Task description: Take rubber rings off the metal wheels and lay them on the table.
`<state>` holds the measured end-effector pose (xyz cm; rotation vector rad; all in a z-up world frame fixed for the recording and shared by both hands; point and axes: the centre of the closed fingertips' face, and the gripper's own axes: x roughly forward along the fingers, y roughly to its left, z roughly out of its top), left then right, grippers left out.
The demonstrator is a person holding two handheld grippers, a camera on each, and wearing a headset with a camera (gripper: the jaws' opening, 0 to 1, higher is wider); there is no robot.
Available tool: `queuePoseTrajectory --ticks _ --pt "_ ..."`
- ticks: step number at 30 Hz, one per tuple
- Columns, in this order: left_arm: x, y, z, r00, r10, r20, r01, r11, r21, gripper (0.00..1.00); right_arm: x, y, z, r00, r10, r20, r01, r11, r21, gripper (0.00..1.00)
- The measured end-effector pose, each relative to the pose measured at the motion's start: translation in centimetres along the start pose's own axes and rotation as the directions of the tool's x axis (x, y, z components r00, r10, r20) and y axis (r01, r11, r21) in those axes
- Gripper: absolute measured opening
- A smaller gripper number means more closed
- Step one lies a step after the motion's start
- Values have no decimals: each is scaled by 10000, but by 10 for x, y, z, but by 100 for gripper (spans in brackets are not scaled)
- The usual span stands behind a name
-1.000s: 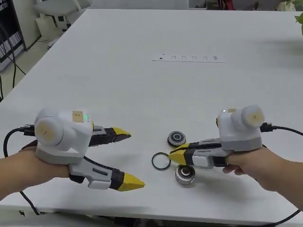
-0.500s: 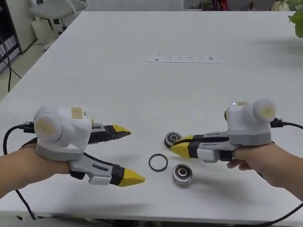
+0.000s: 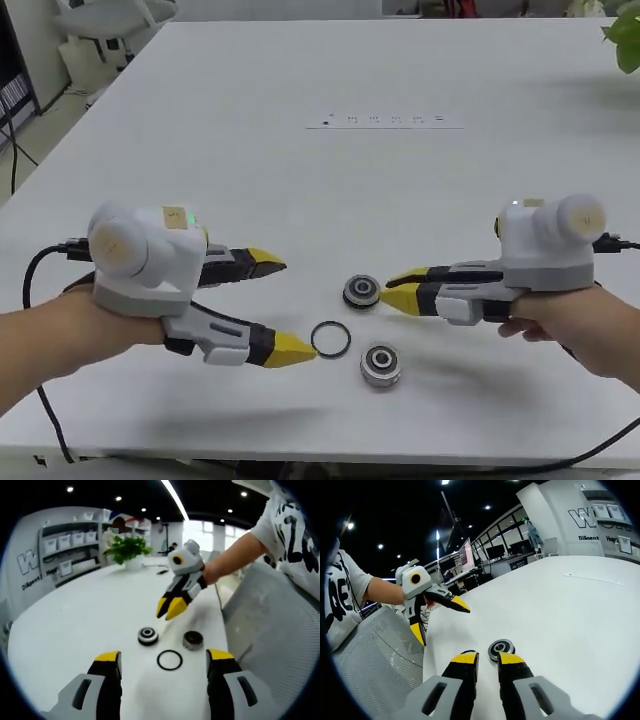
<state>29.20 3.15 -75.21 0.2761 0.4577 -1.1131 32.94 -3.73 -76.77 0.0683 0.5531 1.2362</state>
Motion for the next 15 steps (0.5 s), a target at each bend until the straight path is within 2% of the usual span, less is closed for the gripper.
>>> queuePoseTrajectory --ticks 15 --pt "13 7 2 10000 -37 92 41 9993 -382 63 4 -6 -5 9998 -112 -144 106 9990 -438 15"
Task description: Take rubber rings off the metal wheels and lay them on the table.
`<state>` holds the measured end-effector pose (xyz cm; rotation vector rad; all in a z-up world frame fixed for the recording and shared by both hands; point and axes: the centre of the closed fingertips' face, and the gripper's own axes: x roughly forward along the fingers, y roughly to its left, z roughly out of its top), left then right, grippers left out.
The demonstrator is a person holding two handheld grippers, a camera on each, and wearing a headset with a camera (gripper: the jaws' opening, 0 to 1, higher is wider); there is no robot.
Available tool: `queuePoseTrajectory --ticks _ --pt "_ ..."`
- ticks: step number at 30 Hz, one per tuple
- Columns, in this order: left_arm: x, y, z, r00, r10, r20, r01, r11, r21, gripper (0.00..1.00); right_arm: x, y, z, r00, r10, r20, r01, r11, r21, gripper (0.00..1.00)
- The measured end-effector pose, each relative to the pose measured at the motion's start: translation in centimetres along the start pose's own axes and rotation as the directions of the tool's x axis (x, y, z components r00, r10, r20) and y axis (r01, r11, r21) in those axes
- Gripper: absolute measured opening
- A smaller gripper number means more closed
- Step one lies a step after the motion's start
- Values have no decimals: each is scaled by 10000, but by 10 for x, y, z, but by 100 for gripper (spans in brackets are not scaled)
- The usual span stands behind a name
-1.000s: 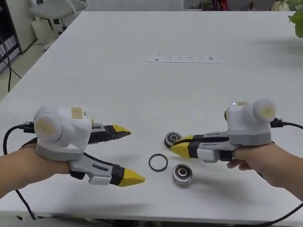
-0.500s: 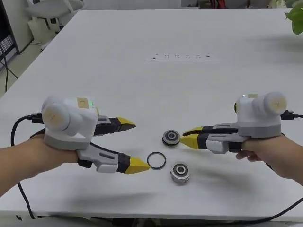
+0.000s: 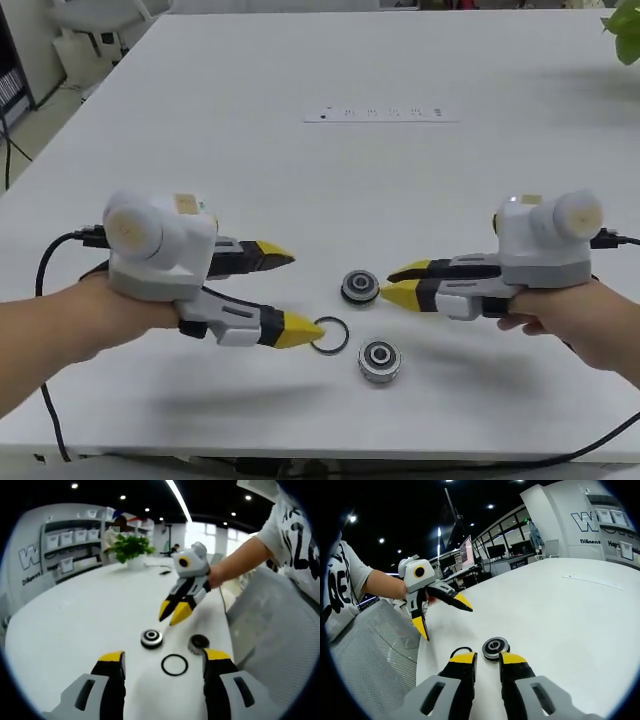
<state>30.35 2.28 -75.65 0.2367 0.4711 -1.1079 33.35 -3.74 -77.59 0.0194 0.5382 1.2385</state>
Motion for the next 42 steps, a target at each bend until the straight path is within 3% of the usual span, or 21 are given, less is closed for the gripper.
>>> queuePoseTrajectory --ticks 17,42 --pt "16 6 0 9999 -163 49 164 9995 -261 55 6 -7 -8 9994 -37 -350 19 9987 -508 18" --pt "46 16 -2 9995 -308 39 309 9978 -590 42 17 -13 -15 9988 40 -493 -74 9976 -686 22"
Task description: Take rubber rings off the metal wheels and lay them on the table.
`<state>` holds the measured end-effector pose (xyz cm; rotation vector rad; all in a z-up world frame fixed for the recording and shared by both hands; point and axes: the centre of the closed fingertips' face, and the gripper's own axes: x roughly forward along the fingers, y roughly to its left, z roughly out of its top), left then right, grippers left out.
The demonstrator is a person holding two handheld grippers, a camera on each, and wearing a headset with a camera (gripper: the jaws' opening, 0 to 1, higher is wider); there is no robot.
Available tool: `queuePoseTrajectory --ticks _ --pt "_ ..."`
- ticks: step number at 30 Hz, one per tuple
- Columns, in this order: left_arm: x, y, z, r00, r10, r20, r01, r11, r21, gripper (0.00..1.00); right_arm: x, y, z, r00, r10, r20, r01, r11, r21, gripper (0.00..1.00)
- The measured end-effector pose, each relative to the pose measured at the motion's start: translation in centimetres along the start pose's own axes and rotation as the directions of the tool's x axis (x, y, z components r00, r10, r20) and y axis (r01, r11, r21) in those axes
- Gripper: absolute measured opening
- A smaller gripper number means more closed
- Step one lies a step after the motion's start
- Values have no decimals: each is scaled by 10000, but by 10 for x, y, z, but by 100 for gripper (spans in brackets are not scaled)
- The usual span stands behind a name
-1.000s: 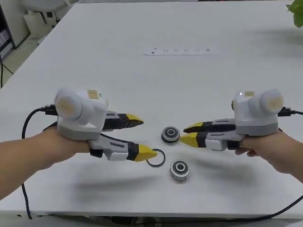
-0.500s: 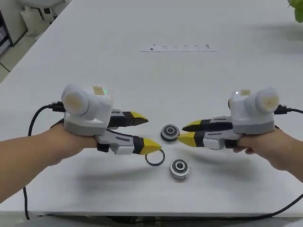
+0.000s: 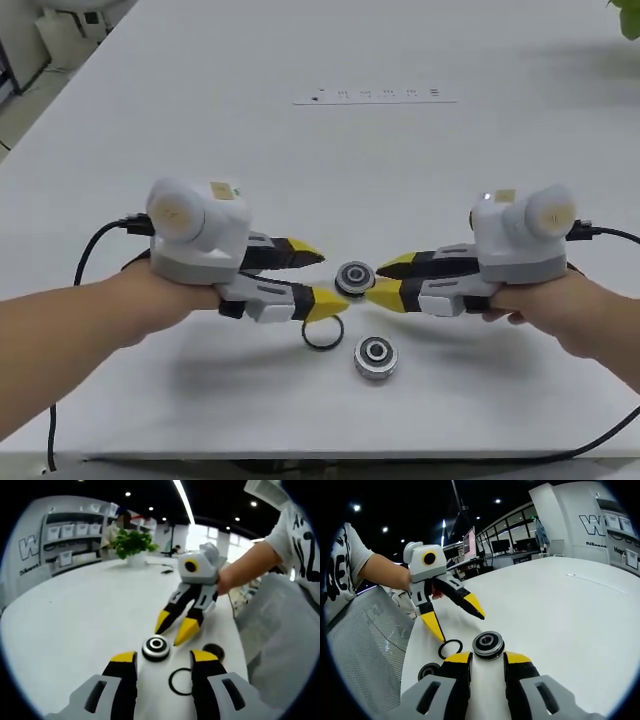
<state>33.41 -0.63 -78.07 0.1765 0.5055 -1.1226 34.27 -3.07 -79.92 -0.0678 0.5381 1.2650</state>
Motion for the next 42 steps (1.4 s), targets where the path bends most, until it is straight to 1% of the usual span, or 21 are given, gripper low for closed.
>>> queuePoseTrajectory --ticks 4,10,15,20,22,23,24,25,28,29,31,32,36,39,42 --pt "5 2 1 10000 11 -17 -11 10000 6 39 -1 -2 -2 10000 1 -64 -1 10000 3 22" --pt "11 7 3 10000 22 -37 -22 10000 41 34 -1 -2 0 10000 2 -28 -2 10000 11 22" --pt "17 6 2 9999 -4 -154 5 10000 81 27 0 -1 -1 10000 5 -18 -5 10000 19 22" --pt "22 2 2 9996 -30 -274 37 9996 267 25 1 0 0 10000 10 -2 -10 10000 12 22" --pt "25 4 1 9991 63 -418 -46 9992 398 24 0 0 0 10000 -4 5 4 10000 6 22" --pt "26 6 2 9993 127 -359 -105 9981 602 22 0 0 1 10000 -27 7 27 10000 3 22" --pt "26 6 1 9990 170 -422 -151 9988 457 21 0 0 1 10000 -27 10 27 10000 13 22" --pt "26 8 2 9988 260 -419 -241 9987 450 19 0 0 1 10000 -28 10 28 10000 19 22" --pt "26 10 1 9979 452 -470 -423 9972 612 15 -1 0 0 10000 -54 -14 54 10000 5 22" --pt "26 8 1 9976 468 -505 -431 9965 712 15 -1 1 0 10000 -60 -12 60 10000 8 22" --pt "27 9 1 9965 575 -609 -502 9920 1157 15 0 1 -1 10000 -87 -18 87 10000 23 22" --pt "27 8 0 9961 603 -646 -519 9909 1239 15 0 1 -1 9999 -127 -31 127 9999 24 21" --pt "28 7 1 9955 672 -675 -588 9911 1191 14 2 -2 -1 9997 -250 -17 250 9997 11 22" --pt "27 9 1 9951 746 -650 -672 9917 1096 14 5 -1 0 9996 -266 32 266 9996 -40 22" --pt "27 9 1 9949 793 -624 -727 9921 1020 14 8 -1 1 9993 -376 49 377 9991 -216 25"
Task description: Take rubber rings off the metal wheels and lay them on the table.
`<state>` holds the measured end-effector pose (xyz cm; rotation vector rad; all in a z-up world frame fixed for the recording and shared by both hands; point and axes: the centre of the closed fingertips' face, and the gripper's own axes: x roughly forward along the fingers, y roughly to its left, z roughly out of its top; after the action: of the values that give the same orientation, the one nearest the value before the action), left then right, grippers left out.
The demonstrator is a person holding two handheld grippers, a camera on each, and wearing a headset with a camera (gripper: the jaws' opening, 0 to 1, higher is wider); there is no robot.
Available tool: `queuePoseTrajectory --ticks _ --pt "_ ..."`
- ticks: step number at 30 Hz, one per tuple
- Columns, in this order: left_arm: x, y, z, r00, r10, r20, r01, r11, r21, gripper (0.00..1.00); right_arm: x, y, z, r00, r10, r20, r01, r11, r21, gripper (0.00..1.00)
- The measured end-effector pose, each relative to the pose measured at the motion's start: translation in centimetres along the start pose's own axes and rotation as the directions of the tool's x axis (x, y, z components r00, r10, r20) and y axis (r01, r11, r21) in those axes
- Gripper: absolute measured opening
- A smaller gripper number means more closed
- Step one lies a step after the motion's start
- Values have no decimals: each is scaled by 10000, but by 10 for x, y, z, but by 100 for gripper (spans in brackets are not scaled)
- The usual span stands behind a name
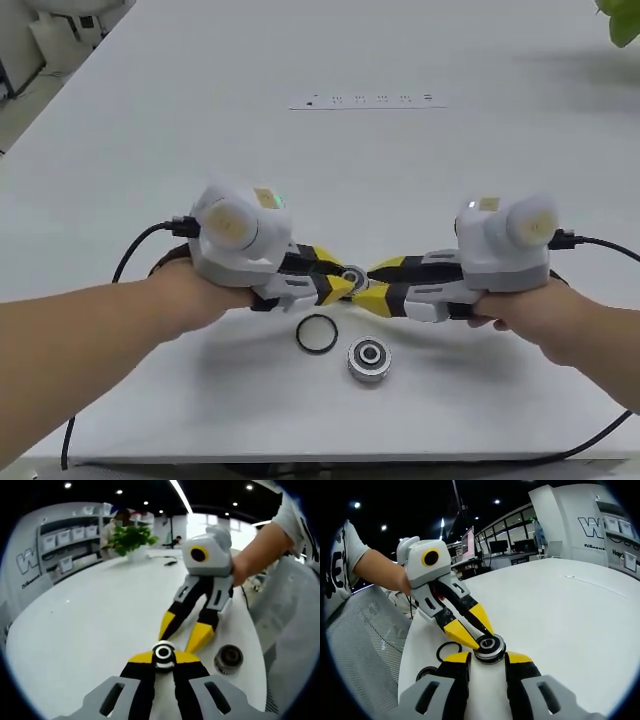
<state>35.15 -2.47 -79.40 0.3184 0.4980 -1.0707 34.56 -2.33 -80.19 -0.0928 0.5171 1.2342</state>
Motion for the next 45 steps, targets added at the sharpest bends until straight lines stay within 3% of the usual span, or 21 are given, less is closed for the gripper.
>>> queuePoseTrajectory --ticks 4,10,30,45 --pt "0 0 0 10000 37 -14 -37 10000 -14 13 4 -2 -1 9998 -212 -25 211 9997 -154 27" --pt "-1 0 -1 10000 69 -27 -69 10000 -24 13 3 -3 -2 9994 -302 -143 296 9989 -365 23" --pt "0 0 -1 9998 173 -19 -173 9998 29 13 -6 -2 -8 9991 -283 -311 264 9978 -605 10" --pt "-1 0 -1 10000 84 -16 -84 9999 86 13 -7 -1 -10 9995 -118 -309 106 9993 -370 3"
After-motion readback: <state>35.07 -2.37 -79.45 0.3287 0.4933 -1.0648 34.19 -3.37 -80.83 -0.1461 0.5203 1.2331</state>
